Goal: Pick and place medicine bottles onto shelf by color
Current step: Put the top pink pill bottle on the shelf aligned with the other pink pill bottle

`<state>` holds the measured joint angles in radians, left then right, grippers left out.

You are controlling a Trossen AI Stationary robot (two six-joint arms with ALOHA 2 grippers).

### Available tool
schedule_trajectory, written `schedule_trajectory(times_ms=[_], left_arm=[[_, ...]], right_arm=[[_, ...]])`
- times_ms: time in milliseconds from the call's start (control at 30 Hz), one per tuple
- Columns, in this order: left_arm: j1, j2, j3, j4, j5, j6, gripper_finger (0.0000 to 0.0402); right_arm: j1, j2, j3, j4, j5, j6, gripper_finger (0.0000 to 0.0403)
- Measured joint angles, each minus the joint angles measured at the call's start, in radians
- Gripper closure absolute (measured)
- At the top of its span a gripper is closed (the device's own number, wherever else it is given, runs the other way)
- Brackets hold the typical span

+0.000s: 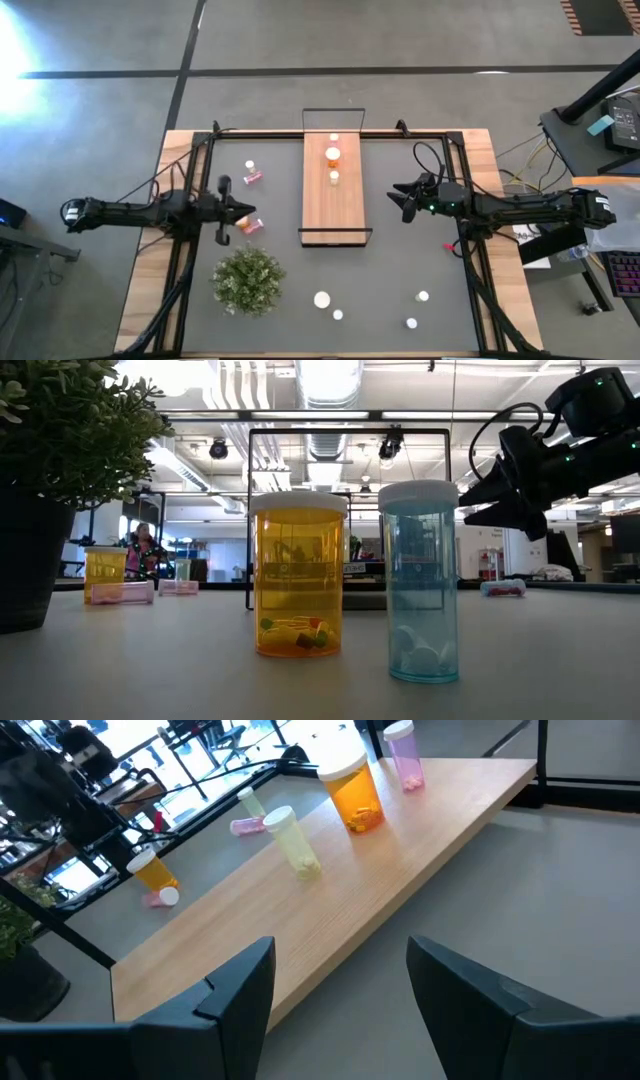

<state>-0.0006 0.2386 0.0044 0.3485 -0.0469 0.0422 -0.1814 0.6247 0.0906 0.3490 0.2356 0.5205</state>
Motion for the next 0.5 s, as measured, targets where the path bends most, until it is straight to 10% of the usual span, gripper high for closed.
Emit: schedule_trajectory(times_ms=[500], left_arm=[[0.000, -0.002, 0.000, 0.328, -0.008, 0.149, 0.0402]], right_arm=[[0.000, 0.000, 0.000, 0.000, 0.000, -0.001, 0.0186]])
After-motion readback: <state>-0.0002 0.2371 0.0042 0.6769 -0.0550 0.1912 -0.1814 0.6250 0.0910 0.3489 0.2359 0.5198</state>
